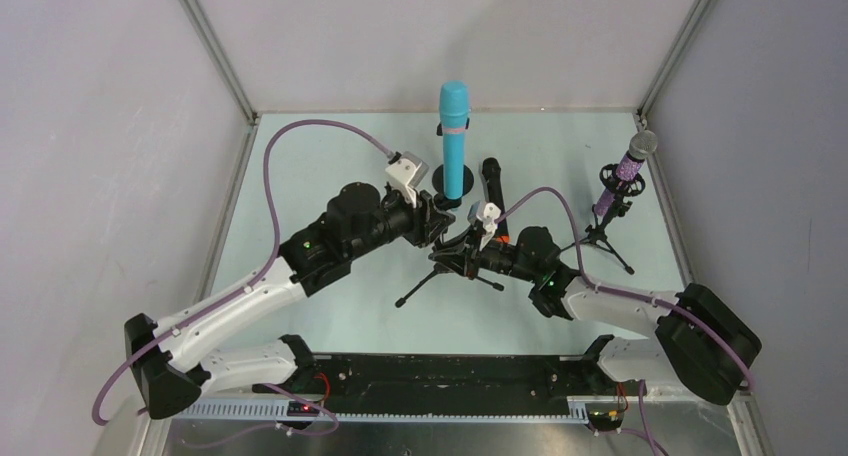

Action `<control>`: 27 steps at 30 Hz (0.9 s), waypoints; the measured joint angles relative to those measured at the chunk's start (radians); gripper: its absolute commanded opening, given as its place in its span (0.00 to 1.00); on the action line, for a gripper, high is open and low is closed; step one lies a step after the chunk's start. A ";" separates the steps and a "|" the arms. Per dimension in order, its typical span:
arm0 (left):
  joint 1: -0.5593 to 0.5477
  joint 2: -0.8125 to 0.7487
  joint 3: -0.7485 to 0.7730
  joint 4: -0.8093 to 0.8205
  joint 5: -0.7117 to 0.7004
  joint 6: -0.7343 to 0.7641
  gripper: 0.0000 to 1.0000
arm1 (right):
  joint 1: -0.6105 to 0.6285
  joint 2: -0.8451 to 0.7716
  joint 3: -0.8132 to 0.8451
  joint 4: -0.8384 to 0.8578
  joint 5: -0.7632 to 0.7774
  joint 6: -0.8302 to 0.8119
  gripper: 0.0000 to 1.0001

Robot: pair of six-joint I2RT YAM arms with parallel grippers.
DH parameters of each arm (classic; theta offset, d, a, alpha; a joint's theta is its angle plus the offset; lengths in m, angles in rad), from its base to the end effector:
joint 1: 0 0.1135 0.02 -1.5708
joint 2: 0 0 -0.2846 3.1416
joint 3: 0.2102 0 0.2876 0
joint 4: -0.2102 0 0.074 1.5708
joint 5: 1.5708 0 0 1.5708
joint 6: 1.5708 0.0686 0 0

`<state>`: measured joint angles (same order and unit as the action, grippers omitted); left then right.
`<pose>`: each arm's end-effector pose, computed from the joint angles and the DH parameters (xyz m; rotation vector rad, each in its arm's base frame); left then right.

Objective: Attach the microphones to the stand

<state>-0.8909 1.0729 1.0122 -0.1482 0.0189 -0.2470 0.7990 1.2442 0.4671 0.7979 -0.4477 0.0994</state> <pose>0.1926 -0.2403 0.3768 0.6013 1.7577 -0.8257 0.1929 0.2408 0.2314 -0.9023 1.3826 1.0428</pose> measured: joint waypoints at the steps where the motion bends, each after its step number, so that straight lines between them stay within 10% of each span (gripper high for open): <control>1: -0.001 0.000 0.000 0.000 -0.011 -0.010 0.00 | 0.002 -0.003 0.000 -0.004 0.010 0.000 0.00; 8: -0.001 0.002 0.016 -0.004 -0.016 -0.042 0.00 | 0.006 -0.045 0.000 -0.034 0.026 0.000 0.08; 19: -0.003 0.007 0.043 0.038 0.045 -0.031 0.00 | -0.052 -0.198 0.000 -0.169 0.032 0.008 0.82; 27: -0.003 0.007 0.043 0.041 0.082 -0.021 0.00 | -0.108 -0.349 0.000 -0.229 0.018 -0.024 0.99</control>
<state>-0.8936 1.0798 1.0554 -0.1074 0.1009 -0.2684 0.6907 0.8955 0.4671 0.5694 -0.4297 0.0753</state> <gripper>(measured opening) 0.441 0.979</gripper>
